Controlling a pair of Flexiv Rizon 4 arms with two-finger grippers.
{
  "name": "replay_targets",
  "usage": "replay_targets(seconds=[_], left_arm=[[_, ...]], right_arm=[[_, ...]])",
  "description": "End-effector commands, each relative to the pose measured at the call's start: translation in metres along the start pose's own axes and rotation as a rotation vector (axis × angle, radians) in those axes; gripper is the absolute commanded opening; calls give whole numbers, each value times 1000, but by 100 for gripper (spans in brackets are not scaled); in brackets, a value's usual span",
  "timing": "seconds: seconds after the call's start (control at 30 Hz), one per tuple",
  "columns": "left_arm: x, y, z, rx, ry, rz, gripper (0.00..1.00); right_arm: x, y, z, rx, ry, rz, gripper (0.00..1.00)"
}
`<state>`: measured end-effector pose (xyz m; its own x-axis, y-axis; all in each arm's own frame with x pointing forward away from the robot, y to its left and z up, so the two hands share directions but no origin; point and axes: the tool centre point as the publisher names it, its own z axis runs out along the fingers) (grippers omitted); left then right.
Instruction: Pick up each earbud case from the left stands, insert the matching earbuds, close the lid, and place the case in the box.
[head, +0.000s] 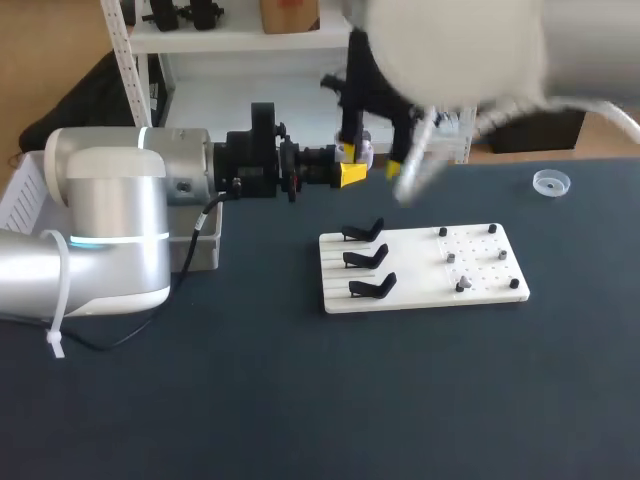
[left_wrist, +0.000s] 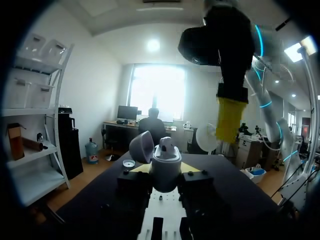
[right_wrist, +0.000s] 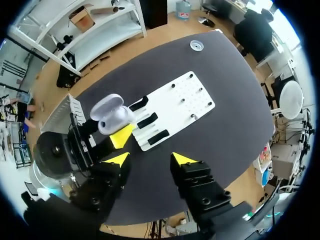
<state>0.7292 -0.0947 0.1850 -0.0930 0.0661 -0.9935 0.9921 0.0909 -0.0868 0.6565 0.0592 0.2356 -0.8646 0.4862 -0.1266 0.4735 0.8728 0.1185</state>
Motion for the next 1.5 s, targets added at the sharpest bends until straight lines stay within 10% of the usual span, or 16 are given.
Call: replay_targets(seconds=[0.03,0.43,0.97,1.5], left_arm=[[0,-2,0,-6,-2,1,0],[0,-2,0,-6,-2,1,0],[0,-2,0,-6,-2,1,0],[0,-2,0,-6,-2,1,0]], right_arm=[[18,-64,1,-287,-179,8,100],[18,-64,1,-287,-179,8,100],[0,-145,98,-301,-82,-77,100],[-13,-135,165,-324,-132,-177,100]])
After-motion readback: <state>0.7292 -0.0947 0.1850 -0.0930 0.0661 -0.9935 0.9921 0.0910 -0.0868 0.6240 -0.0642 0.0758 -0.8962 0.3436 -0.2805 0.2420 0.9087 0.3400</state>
